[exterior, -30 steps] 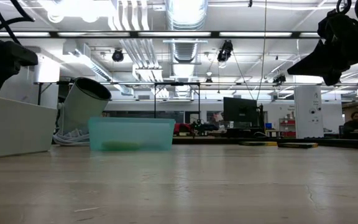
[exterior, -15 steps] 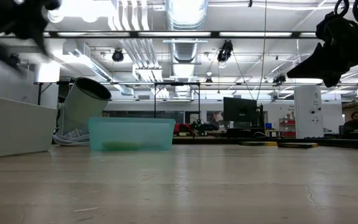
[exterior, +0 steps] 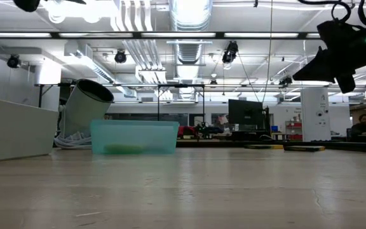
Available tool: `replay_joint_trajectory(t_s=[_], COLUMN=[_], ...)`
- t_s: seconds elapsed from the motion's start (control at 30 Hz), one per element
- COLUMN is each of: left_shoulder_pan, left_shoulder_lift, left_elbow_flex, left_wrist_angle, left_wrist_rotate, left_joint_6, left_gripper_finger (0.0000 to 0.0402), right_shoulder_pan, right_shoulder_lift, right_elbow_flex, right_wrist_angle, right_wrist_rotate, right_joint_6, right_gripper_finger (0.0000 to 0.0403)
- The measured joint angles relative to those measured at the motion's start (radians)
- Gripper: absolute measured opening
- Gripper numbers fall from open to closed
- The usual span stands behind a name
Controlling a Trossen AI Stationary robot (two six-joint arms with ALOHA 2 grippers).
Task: Pick & Place School Supplies
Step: Put the yellow crayon box into the gray bin
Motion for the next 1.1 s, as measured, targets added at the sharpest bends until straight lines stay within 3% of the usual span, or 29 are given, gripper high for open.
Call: replay_joint_trajectory(t_s=[0.17,0.37,0.6,0.67,0.77,0.9,1.1], left_shoulder_pan=[0.148,0.406,0.676,0.737,0.808,0.868,0.892], left_shoulder_lift=[0.034,0.084,0.183,0.224,0.29,0.378,0.485], left_elbow_flex=[0.008,0.006,-0.022,-0.024,-0.024,-0.024,-0.024], left_wrist_angle=[0.11,0.268,0.658,0.732,0.791,0.839,0.905], left_wrist_rotate=[0.049,0.404,0.734,0.828,0.945,1.034,1.058], left_joint_6=[0.184,0.451,0.814,0.844,0.868,0.886,0.886], left_gripper_finger=[0.0227,0.0227,0.0226,0.0226,0.0226,0.0227,0.0223], right_shoulder_pan=[-0.042,-0.136,-0.326,-0.407,-0.553,-0.747,-0.98], right_shoulder_lift=[0.082,0.179,0.327,0.38,0.475,0.604,0.808], right_elbow_flex=[0.0,0.017,0.188,0.252,0.339,0.425,0.551], right_wrist_angle=[0.026,0.083,-0.011,-0.076,-0.181,-0.205,-0.208], right_wrist_rotate=[-0.002,-0.073,-0.19,-0.264,-0.453,-0.683,-0.78], right_joint_6=[0.036,0.101,0.101,0.114,0.103,-0.003,-0.099], right_gripper_finger=[0.0008,0.0008,0.0008,0.0008,0.0008,0.0008,0.0008])
